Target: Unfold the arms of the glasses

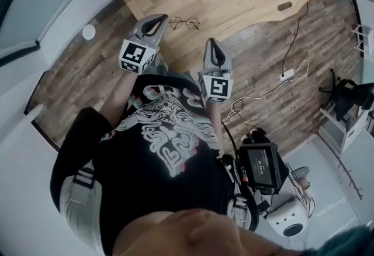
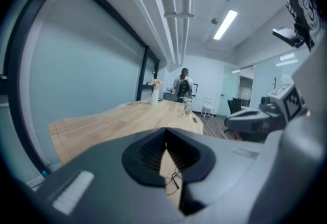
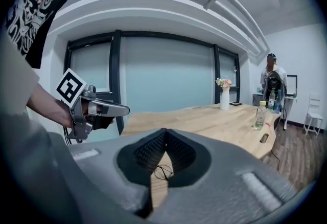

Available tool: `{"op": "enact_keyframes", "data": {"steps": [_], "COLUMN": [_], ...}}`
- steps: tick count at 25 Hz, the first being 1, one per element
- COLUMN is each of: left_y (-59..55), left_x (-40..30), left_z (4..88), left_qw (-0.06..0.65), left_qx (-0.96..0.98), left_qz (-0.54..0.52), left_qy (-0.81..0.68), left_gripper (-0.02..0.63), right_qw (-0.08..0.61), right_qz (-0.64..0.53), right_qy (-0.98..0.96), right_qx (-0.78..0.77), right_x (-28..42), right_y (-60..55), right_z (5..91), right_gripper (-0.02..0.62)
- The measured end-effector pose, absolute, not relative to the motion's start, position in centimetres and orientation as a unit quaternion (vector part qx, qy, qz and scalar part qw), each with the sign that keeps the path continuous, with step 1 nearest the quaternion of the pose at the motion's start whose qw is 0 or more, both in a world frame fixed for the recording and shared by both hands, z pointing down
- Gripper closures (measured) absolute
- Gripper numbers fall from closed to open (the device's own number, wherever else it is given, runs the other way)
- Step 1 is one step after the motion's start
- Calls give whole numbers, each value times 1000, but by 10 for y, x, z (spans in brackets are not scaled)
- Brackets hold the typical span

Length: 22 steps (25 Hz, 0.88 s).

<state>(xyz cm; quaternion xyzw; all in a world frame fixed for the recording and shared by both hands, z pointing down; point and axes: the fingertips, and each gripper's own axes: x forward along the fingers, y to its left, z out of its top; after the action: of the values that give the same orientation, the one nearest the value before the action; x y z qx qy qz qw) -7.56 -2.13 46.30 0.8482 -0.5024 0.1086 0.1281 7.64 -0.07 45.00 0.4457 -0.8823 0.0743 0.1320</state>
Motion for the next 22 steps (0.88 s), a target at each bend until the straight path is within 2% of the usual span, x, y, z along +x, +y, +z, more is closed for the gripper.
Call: {"op": "enact_keyframes", "data": {"steps": [22], "left_y": [-31], "left_x": [-62], "left_z": [563], "left_qw": [179], "left_qx": [837], "left_qz": [228], "left_qy": [-465], "left_gripper": [617], "right_qw": [222], "right_qz": [93], "right_qy": [-911], "right_qx": [334], "right_x": [49], "right_y": [-31], "right_z": [531], "right_gripper": [595]}}
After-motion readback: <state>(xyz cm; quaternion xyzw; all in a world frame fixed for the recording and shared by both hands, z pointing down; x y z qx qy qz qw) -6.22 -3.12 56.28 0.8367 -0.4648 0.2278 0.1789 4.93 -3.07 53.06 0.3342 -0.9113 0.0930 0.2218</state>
